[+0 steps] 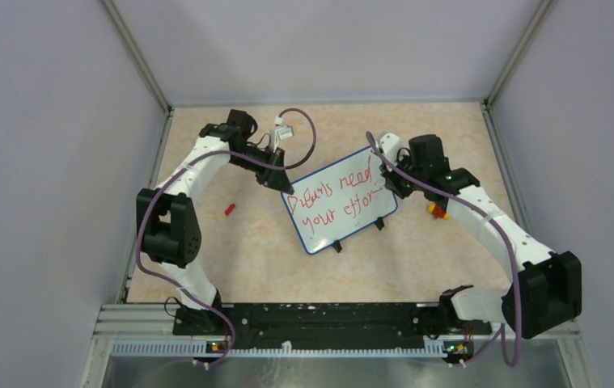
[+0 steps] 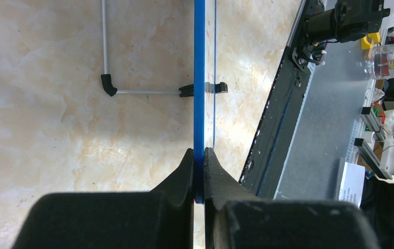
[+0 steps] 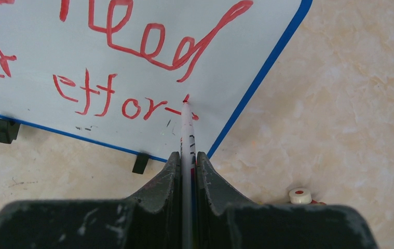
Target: Write a sentence on the whiteboard
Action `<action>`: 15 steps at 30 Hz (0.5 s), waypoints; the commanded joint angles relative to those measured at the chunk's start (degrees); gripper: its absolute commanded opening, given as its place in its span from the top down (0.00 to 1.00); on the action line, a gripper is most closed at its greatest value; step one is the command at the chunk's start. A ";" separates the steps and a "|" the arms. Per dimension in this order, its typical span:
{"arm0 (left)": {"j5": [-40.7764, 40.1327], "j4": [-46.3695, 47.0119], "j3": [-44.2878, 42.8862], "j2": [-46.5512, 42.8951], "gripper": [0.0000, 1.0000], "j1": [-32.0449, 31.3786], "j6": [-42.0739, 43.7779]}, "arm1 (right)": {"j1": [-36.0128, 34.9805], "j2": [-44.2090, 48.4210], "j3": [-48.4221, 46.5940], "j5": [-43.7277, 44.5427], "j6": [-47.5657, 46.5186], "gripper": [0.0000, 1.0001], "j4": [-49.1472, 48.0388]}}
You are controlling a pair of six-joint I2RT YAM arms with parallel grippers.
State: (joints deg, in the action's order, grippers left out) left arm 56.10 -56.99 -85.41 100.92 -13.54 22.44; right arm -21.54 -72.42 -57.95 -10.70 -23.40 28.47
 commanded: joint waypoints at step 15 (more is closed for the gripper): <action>-1.08 2.32 0.14 0.42 1.00 -0.08 1.80 | -0.52 2.87 3.39 4.06 -2.25 1.00 0.91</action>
State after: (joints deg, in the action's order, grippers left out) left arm 56.10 -56.97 -85.41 100.92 -13.54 22.44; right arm -21.74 -70.89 -53.23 -9.89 -24.10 30.50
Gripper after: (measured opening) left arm 0.065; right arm 0.095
